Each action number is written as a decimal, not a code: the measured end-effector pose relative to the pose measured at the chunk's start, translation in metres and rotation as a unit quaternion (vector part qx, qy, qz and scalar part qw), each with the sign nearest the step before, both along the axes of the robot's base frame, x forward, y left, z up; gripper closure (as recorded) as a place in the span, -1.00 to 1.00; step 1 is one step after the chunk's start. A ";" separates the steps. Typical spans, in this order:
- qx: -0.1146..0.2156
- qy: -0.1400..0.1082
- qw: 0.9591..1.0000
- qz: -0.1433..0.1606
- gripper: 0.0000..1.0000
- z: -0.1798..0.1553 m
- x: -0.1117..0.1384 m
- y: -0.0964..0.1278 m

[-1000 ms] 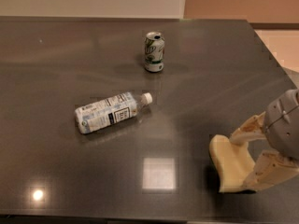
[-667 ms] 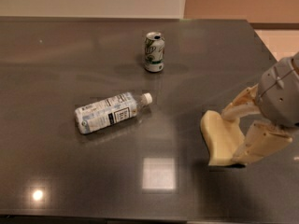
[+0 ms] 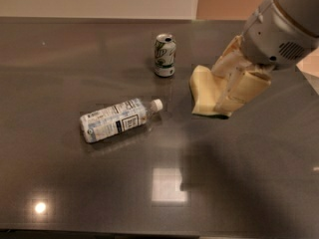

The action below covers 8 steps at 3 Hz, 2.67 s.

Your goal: Move sponge near 7up can

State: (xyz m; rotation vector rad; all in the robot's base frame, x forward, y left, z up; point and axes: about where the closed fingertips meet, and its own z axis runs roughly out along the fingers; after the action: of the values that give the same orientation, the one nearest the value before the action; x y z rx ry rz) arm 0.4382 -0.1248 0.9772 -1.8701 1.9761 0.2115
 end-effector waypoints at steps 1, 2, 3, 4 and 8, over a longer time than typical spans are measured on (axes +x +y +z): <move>0.008 -0.008 1.000 -0.019 1.00 0.007 0.053 0.022; 0.005 -0.018 0.999 -0.050 1.00 0.001 0.101 0.033; -0.005 -0.024 0.996 -0.084 1.00 -0.014 0.148 0.031; -0.018 -0.026 0.993 -0.110 1.00 -0.032 0.186 0.027; -0.053 -0.014 0.988 -0.145 -0.73 -0.085 0.236 0.023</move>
Offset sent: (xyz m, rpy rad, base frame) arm 0.1649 0.0428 -0.0082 -0.0044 -0.0554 -0.1891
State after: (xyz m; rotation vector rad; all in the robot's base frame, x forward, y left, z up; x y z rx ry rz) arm 0.6745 -0.1017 0.8920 -1.6087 2.2464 -0.0042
